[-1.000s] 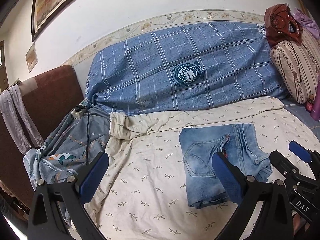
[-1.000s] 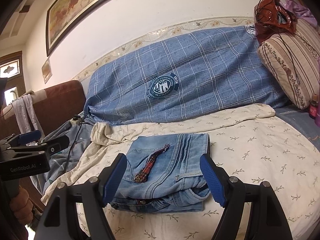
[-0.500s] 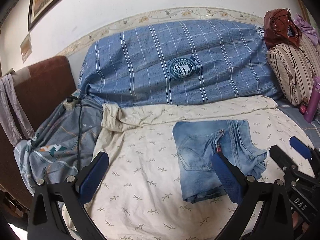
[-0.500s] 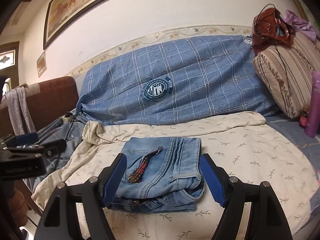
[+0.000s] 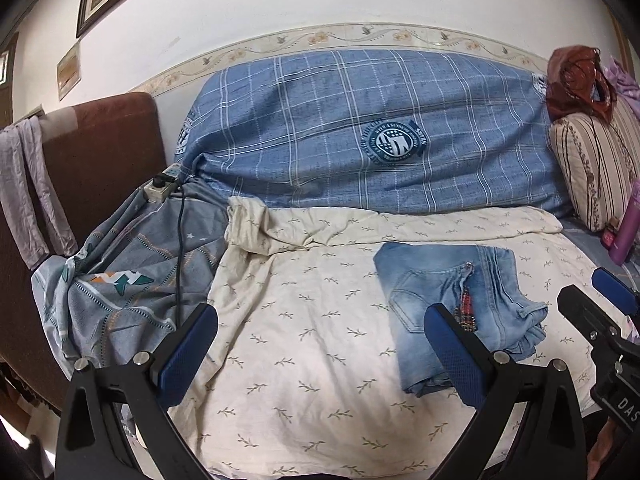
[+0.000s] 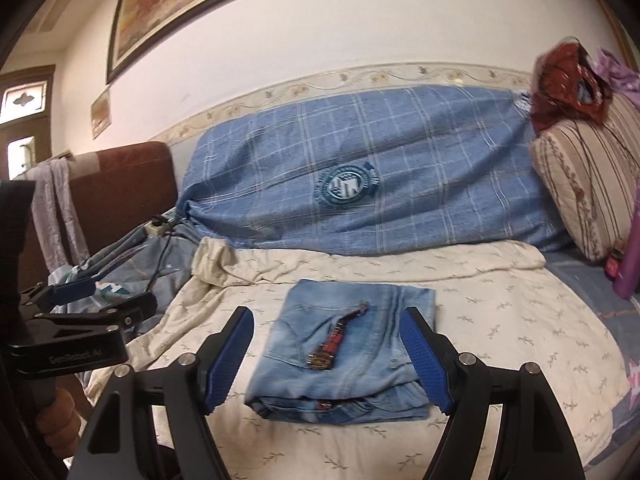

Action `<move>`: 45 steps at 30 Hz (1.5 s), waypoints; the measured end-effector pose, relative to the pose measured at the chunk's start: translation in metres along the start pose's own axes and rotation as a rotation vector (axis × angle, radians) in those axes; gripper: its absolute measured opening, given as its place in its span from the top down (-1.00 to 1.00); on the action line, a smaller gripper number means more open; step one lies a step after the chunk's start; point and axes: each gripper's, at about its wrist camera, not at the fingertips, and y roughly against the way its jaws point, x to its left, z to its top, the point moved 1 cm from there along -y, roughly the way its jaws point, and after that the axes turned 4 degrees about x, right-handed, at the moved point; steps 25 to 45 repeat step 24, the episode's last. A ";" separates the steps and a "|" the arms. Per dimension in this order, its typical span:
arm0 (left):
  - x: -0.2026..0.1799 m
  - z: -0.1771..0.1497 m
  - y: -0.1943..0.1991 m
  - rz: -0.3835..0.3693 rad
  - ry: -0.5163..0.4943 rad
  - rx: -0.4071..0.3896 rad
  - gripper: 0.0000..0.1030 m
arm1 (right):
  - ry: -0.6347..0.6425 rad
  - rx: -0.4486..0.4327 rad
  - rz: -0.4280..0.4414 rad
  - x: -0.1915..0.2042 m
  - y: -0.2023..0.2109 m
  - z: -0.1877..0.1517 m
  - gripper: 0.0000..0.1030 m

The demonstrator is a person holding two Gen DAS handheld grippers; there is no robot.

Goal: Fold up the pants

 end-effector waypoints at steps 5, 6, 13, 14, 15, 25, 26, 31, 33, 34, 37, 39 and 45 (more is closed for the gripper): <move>0.012 0.003 0.003 -0.007 0.026 -0.010 -0.99 | 0.038 -0.002 0.028 0.018 0.000 0.003 -0.52; 0.015 0.004 0.003 -0.013 0.032 -0.011 -0.99 | 0.045 -0.002 0.030 0.022 0.000 0.004 -0.52; 0.020 0.005 0.005 -0.015 0.039 -0.025 -0.99 | 0.070 -0.003 0.043 0.031 -0.002 0.009 -0.52; 0.020 0.005 0.005 -0.019 0.036 -0.028 -0.99 | 0.071 -0.002 0.046 0.031 -0.003 0.009 -0.52; 0.020 0.006 0.006 -0.024 0.035 -0.032 -0.99 | 0.072 -0.002 0.048 0.031 -0.004 0.010 -0.52; 0.007 0.010 0.012 -0.093 -0.016 -0.100 -0.99 | 0.070 -0.004 0.061 0.027 -0.012 0.011 -0.52; 0.007 0.010 0.012 -0.093 -0.016 -0.100 -0.99 | 0.070 -0.004 0.061 0.027 -0.012 0.011 -0.52; 0.007 0.010 0.012 -0.093 -0.016 -0.100 -0.99 | 0.070 -0.004 0.061 0.027 -0.012 0.011 -0.52; 0.007 0.010 0.012 -0.093 -0.016 -0.100 -0.99 | 0.070 -0.004 0.061 0.027 -0.012 0.011 -0.52; 0.007 0.010 0.012 -0.093 -0.016 -0.100 -0.99 | 0.070 -0.004 0.061 0.027 -0.012 0.011 -0.52; 0.007 0.010 0.012 -0.093 -0.016 -0.100 -0.99 | 0.070 -0.004 0.061 0.027 -0.012 0.011 -0.52; 0.007 0.010 0.012 -0.093 -0.016 -0.100 -0.99 | 0.070 -0.004 0.061 0.027 -0.012 0.011 -0.52; 0.007 0.010 0.012 -0.093 -0.016 -0.100 -0.99 | 0.070 -0.004 0.061 0.027 -0.012 0.011 -0.52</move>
